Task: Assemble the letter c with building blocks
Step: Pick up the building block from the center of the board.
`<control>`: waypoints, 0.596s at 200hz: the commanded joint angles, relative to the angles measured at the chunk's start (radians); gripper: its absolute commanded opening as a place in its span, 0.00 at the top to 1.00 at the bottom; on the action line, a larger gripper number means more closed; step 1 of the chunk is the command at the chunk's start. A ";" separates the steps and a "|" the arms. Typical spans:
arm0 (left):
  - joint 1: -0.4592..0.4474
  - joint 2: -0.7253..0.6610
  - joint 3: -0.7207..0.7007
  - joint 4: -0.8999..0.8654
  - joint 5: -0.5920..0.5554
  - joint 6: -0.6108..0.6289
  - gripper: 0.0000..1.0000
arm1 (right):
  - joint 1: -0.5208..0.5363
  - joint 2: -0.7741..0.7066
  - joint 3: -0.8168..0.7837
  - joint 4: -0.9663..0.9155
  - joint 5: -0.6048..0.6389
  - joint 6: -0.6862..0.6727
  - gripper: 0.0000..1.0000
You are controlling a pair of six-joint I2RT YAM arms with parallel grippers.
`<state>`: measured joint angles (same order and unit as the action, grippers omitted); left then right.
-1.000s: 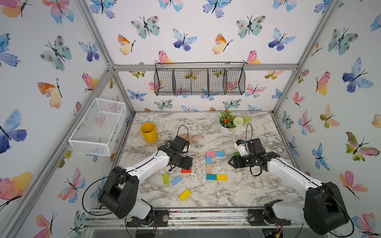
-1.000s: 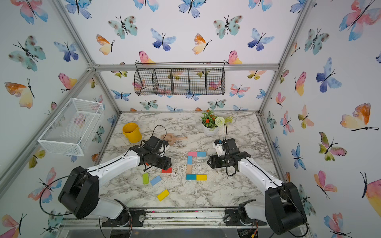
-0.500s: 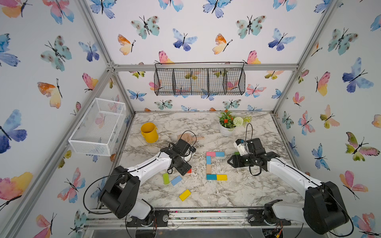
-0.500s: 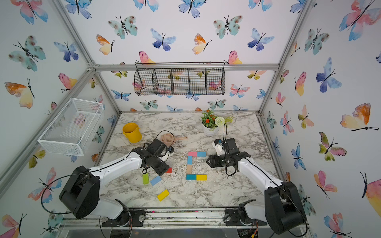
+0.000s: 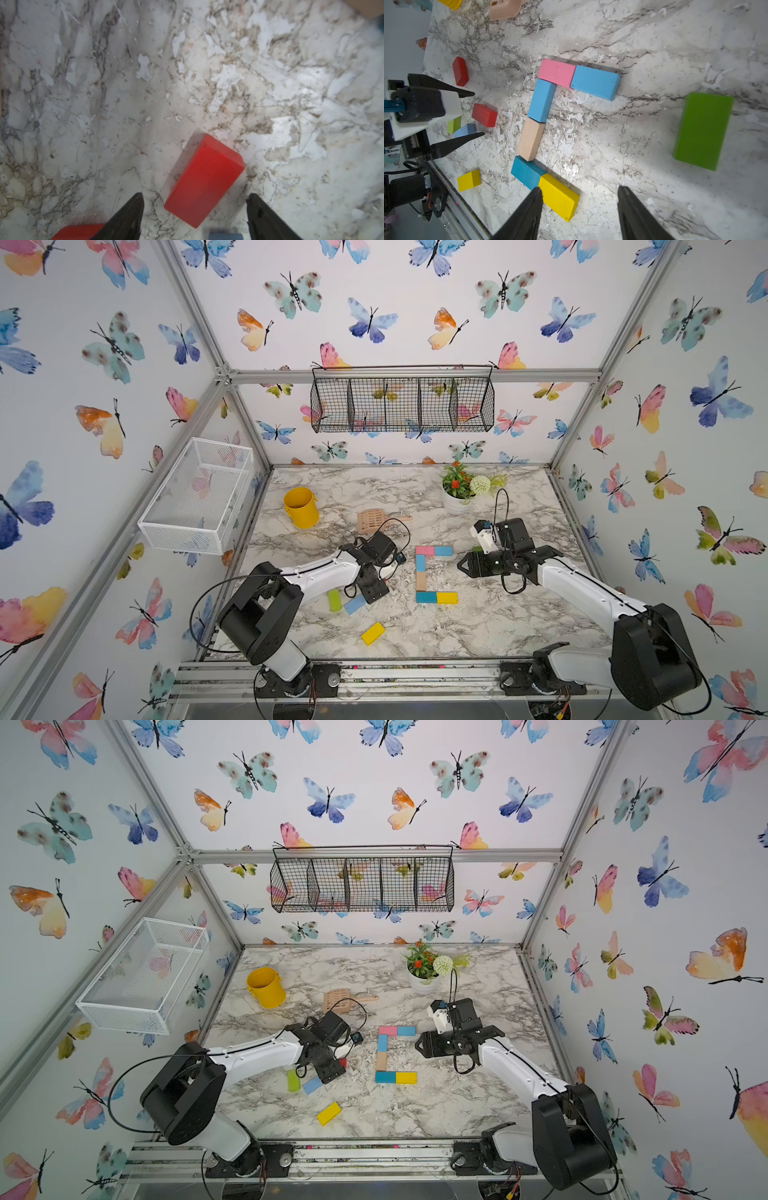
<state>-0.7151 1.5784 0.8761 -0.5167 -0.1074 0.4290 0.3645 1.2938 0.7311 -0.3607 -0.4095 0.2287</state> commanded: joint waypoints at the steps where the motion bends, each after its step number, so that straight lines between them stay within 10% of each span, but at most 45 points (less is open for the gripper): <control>1: 0.013 0.006 0.006 0.029 0.016 0.018 0.23 | 0.002 -0.002 -0.006 -0.006 -0.006 0.013 0.39; 119: 0.054 0.069 0.033 -0.037 0.224 -0.012 0.46 | 0.002 -0.025 0.005 -0.032 0.007 0.004 0.39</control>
<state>-0.6643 1.6207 0.8890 -0.5129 0.0536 0.4236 0.3645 1.2900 0.7311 -0.3664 -0.4088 0.2356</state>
